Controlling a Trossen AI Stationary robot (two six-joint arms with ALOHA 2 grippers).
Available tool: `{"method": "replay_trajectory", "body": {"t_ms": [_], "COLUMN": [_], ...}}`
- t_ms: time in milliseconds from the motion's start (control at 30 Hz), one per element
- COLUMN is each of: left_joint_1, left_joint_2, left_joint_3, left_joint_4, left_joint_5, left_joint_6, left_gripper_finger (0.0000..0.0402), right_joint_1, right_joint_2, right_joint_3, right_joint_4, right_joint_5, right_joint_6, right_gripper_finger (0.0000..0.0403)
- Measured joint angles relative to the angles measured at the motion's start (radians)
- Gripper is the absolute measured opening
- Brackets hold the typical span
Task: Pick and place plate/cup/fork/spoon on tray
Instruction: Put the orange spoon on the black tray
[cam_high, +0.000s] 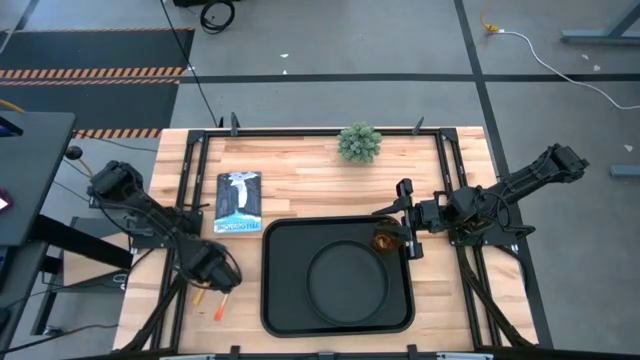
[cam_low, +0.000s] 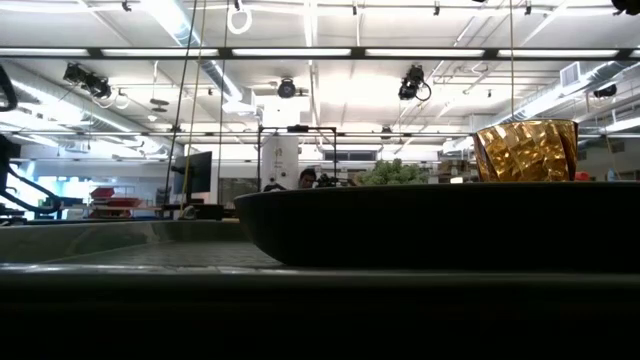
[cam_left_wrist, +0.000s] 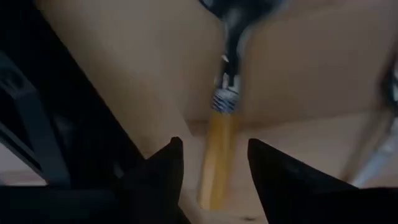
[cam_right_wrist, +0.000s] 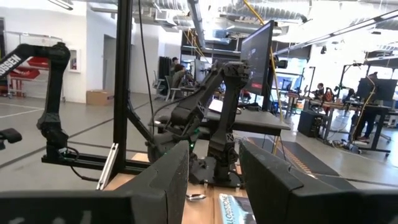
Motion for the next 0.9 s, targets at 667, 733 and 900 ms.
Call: {"method": "replay_trajectory", "body": {"t_ms": [667,733,900], "left_joint_1": [0.159,0.17,0.181], "left_joint_2": [-0.011,-0.01,-0.007], "left_joint_3": [-0.147,-0.148,-0.125], "left_joint_4": [0.173,0.172,0.106], "left_joint_5": [0.119,0.127,0.104], "left_joint_6": [0.175,0.187,0.231], "left_gripper_finger": [0.0061,0.0059,0.0056], "right_joint_1": [0.0,0.0,0.0], "right_joint_2": [0.0,0.0,0.0], "right_joint_3": [0.0,0.0,0.0], "right_joint_4": [-0.002,-0.002,-0.002], "right_joint_5": [-0.001,-0.001,-0.001], "right_joint_6": [-0.003,-0.003,-0.003], "right_gripper_finger": [0.0149,0.0149,0.0149]}}
